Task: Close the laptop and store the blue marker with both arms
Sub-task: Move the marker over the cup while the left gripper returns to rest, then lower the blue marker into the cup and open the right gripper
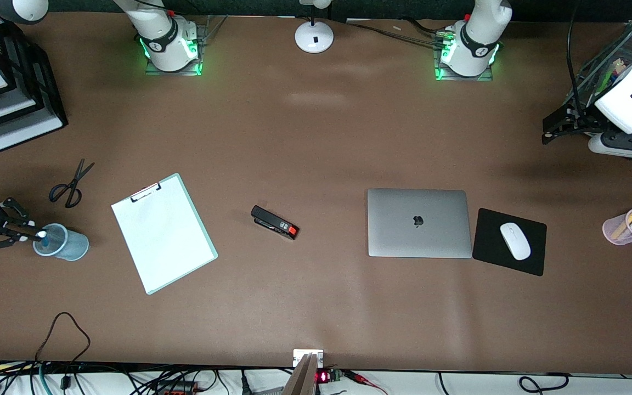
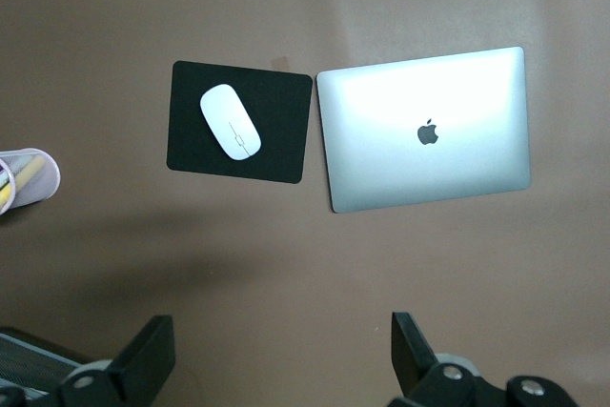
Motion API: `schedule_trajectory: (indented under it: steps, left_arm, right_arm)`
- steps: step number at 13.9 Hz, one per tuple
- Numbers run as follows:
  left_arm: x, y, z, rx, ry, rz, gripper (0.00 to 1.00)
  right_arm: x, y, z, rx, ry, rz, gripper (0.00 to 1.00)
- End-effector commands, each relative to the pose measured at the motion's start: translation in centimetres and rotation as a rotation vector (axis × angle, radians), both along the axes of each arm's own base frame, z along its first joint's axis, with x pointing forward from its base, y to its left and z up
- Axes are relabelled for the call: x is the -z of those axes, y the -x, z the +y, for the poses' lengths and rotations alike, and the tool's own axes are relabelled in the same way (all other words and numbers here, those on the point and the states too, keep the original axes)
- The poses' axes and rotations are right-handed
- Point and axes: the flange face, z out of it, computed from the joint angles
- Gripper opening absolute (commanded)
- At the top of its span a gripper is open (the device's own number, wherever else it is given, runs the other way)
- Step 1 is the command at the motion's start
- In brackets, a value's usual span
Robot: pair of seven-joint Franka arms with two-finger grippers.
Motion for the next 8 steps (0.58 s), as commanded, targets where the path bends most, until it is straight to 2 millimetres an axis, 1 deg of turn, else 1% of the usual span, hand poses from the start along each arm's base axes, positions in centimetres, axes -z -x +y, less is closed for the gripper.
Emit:
schedule_trajectory:
  steps: [1, 3, 4, 7, 8]
  left_arm:
    - [-0.4, 0.4, -0.3, -0.005, -0.011, 0.004, 1.00]
    - [-0.4, 0.5, -0.2, -0.005, -0.011, 0.007, 1.00]
    - [-0.3, 0.5, 0.0, -0.005, -0.011, 0.013, 1.00]
    - [-0.1, 0.4, 0.0, -0.005, -0.011, 0.017, 1.00]
    - [-0.1, 0.4, 0.0, -0.003, -0.011, 0.017, 1.00]
  right_arm:
    - [0.5, -0.3, -0.9, -0.001, -0.021, -0.035, 0.00]
    - [0.8, -0.3, -0.9, -0.001, -0.024, -0.032, 0.00]
    - [1.3, -0.3, -0.8, 0.000, -0.037, -0.036, 0.00]
    - [3.8, -0.1, -1.0, 0.010, -0.092, -0.045, 0.00]
    - [4.3, -0.1, -1.1, 0.012, -0.095, -0.042, 0.00]
